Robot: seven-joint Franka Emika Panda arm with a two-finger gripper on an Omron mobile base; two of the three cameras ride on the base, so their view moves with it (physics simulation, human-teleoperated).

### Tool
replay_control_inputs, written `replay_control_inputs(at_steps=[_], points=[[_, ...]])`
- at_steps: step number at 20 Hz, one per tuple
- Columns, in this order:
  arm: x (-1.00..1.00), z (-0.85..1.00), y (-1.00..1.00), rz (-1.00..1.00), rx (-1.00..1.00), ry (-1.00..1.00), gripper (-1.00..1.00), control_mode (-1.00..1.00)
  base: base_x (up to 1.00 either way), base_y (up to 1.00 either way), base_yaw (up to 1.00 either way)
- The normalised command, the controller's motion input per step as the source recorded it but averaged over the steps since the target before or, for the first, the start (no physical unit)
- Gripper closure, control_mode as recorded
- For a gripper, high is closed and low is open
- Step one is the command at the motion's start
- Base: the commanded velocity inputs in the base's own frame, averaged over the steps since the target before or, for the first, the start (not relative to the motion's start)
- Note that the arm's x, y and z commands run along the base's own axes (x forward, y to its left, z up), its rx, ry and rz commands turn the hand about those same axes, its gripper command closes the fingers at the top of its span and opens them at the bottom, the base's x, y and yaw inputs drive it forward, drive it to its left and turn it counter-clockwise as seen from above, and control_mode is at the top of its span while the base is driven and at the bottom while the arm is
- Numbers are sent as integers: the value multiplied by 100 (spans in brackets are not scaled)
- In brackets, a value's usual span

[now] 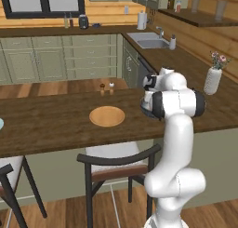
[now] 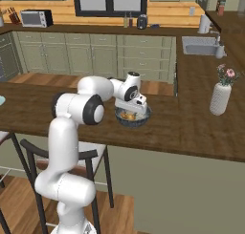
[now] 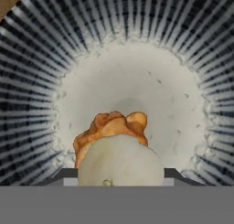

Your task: Pick the chicken drumstick and garlic from their plates and place them in the bowl. Then put the bowl in the fridge.

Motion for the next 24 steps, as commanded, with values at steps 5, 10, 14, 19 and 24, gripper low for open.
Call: replay_control_inputs(at_steps=[5, 10, 14, 19, 24], points=[[1, -2, 0, 0, 0, 1, -100, -100, 0, 0, 0], [-10, 11, 1, 0, 0, -1, -100, -100, 0, 0, 0], [-37, 53, -9, -3, 0, 0, -100, -100, 0, 0, 0], [-63, 30, -46, -7, 2, 0, -100, -100, 0, 0, 0], [-21, -22, -43, -9, 0, -1, -100, -100, 0, 0, 0]])
